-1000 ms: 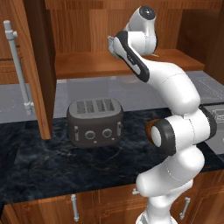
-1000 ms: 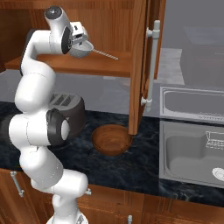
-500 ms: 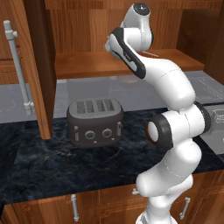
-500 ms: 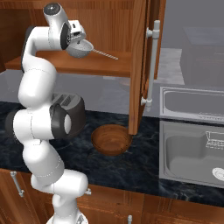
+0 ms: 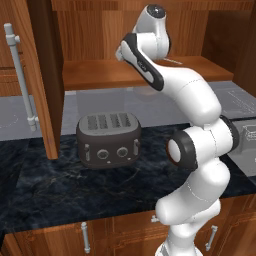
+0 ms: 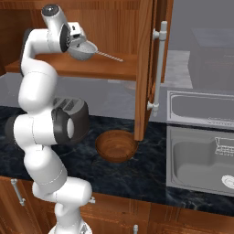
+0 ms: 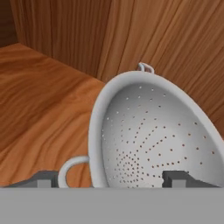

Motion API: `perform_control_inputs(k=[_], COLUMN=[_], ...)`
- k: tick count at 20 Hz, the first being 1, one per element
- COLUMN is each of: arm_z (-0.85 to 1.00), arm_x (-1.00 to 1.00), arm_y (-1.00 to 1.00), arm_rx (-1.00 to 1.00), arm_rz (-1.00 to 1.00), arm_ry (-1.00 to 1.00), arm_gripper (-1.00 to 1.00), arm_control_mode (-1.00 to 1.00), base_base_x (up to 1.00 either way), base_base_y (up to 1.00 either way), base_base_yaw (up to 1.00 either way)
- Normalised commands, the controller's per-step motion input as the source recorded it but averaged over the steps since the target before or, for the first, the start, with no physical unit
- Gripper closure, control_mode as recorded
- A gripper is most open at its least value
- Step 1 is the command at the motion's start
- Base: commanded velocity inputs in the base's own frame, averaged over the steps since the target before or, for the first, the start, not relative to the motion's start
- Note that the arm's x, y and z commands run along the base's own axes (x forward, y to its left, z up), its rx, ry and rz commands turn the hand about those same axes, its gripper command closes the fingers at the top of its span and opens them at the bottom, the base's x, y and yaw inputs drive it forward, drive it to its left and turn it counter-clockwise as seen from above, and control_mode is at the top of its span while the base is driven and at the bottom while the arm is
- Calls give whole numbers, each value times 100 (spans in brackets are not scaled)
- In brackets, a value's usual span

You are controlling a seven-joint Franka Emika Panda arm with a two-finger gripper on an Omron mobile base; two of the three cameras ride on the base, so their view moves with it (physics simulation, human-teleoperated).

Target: Open the cabinet and setup a tea strainer by placing it in the bowl upright.

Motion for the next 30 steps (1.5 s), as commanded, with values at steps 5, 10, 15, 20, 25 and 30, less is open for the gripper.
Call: perform_control_inputs(k=[5, 10, 15, 20, 25, 30], arm_z=[-3, -1, 0, 0, 4, 3], arm_x=[0, 1, 0, -28, -95, -100], arm_y=[4, 0, 0, 0, 3, 10], arm_rx=[0, 0, 0, -2, -4, -1], arm_rz=[0, 1, 0, -7, -19, -28], arm_ry=[0, 0, -2, -20, -25, -7], arm_gripper=[100, 100, 100, 100, 100, 100], arm_control_mode=[-100, -100, -100, -100, -100, -100], base_base_x=[0, 0, 0, 0, 0, 0], base_base_y=[0, 0, 0, 0, 0, 0], base_base_yaw=[0, 0, 0, 0, 0, 0])
